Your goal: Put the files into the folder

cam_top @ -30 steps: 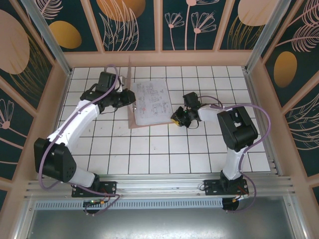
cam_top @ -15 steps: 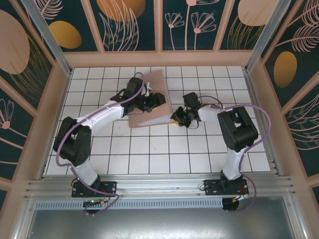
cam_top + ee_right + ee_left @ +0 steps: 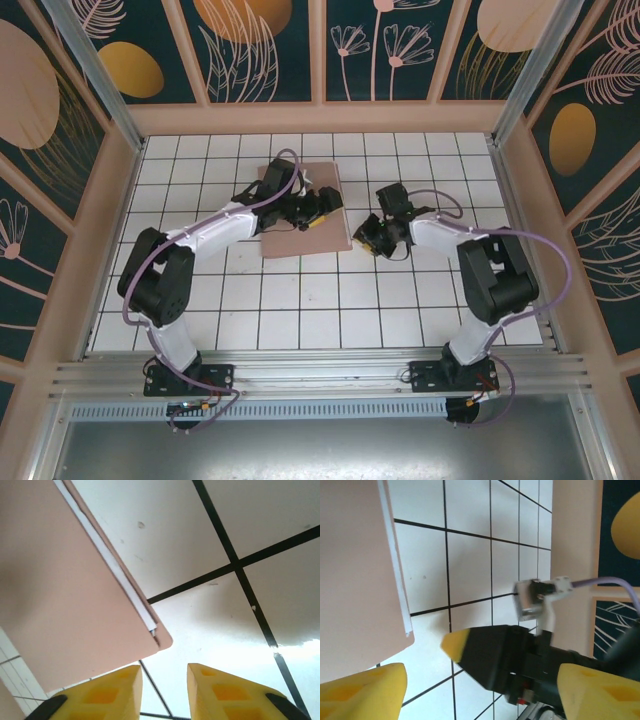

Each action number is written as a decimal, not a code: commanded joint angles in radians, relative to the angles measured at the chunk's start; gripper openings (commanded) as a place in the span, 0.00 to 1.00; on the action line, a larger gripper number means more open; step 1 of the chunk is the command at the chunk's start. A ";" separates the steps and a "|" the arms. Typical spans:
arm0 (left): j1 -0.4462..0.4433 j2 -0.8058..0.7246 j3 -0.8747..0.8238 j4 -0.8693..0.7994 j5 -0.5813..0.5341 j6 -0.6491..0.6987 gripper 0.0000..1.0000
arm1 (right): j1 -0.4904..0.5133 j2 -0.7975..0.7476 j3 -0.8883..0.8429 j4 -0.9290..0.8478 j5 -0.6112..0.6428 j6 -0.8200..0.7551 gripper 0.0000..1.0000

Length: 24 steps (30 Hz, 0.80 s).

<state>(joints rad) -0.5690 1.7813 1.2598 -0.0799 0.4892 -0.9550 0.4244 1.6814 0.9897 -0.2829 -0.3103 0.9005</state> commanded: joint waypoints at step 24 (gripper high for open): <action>0.002 -0.770 -0.451 -0.283 -1.078 0.205 0.99 | -0.100 -1.068 -0.731 0.634 0.966 -0.742 0.99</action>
<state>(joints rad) -0.5686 1.0321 0.8589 -0.3557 -0.4046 -0.7845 0.3443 0.6567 0.4145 0.0277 0.5007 0.4259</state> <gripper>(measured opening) 0.989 0.991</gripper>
